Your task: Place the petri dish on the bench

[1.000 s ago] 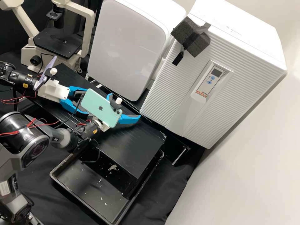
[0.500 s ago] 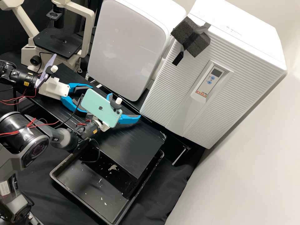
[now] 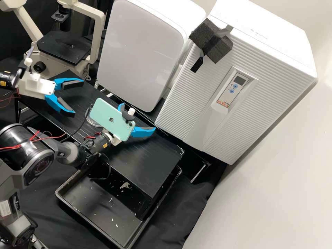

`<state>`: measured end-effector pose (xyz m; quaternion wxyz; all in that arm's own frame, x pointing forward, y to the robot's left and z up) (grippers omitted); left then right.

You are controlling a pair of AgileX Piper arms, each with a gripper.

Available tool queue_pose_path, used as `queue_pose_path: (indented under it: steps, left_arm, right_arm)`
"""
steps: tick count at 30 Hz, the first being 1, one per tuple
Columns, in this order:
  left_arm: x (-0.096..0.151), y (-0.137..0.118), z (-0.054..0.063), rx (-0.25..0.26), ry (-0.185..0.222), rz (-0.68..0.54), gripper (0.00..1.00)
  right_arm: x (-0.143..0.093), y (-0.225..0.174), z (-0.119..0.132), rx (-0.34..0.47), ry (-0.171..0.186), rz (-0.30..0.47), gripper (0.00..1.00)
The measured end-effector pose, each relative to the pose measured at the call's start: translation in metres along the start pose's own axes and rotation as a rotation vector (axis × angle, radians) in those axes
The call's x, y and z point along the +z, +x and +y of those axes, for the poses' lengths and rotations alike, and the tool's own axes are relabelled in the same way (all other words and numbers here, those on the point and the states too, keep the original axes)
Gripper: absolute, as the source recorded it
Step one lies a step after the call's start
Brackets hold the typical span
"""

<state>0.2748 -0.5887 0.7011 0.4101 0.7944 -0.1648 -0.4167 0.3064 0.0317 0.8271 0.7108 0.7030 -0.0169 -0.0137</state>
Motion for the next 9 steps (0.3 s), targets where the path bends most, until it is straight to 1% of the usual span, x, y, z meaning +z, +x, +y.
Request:
queue_pose_path:
  steps: [1,2,3,4,5,6,7,9]
  left_arm:
    - [0.000,-0.005,0.001,0.022,0.039,0.020,1.00]
    - [-0.002,-0.010,0.002,0.061,0.092,0.070,1.00]
    - [-0.002,-0.012,0.003,0.080,0.115,0.084,1.00]
    - [-0.004,-0.016,0.004,0.110,0.136,0.124,1.00]
    - [-0.008,-0.020,0.006,0.150,0.150,0.180,1.00]
    - [-0.011,-0.024,0.007,0.163,0.160,0.225,1.00]
    - [-0.014,-0.028,0.007,0.168,0.171,0.260,1.00]
    - [-0.023,-0.034,0.008,0.176,0.164,0.337,1.00]
  right_arm:
    - [0.000,0.000,0.000,0.000,0.000,0.000,1.00]
    - [0.000,0.000,0.000,0.000,0.000,0.000,1.00]
    - [0.000,0.000,0.000,0.000,0.000,0.000,1.00]
    - [0.000,0.000,0.000,0.000,0.000,0.000,1.00]
    - [0.000,0.000,0.000,0.000,0.000,0.000,1.00]
    - [0.000,0.000,0.000,0.000,0.000,0.000,1.00]
    - [0.000,0.000,0.000,0.000,0.000,0.000,1.00]
    - [0.000,0.000,0.000,0.000,0.000,0.000,1.00]
